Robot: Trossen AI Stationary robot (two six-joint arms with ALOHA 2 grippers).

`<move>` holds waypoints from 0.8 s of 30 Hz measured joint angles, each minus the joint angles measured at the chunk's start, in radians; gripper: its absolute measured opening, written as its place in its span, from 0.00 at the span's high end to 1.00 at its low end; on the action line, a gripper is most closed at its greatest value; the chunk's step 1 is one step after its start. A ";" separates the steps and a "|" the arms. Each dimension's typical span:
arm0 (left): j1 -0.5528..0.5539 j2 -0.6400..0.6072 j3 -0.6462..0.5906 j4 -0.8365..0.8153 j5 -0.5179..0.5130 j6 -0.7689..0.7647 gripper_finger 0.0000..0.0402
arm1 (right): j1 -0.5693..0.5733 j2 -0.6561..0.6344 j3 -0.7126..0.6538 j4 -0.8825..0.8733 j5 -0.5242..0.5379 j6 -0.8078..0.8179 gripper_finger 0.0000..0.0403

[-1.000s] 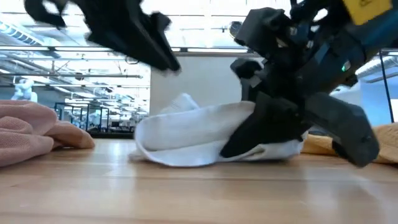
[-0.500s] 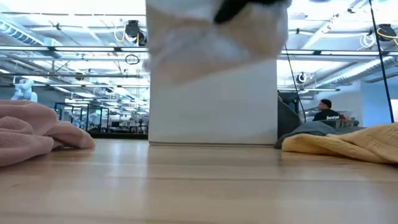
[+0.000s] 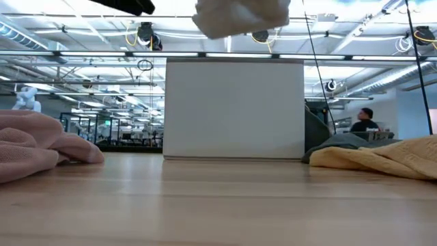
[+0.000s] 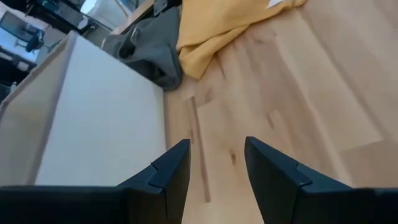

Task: Fold towel
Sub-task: Put the folded white patterned towel into the laundry bin

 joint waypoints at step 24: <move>0.124 0.000 0.000 -0.030 0.067 0.037 0.60 | -0.635 0.352 0.000 0.104 -0.821 -0.202 0.92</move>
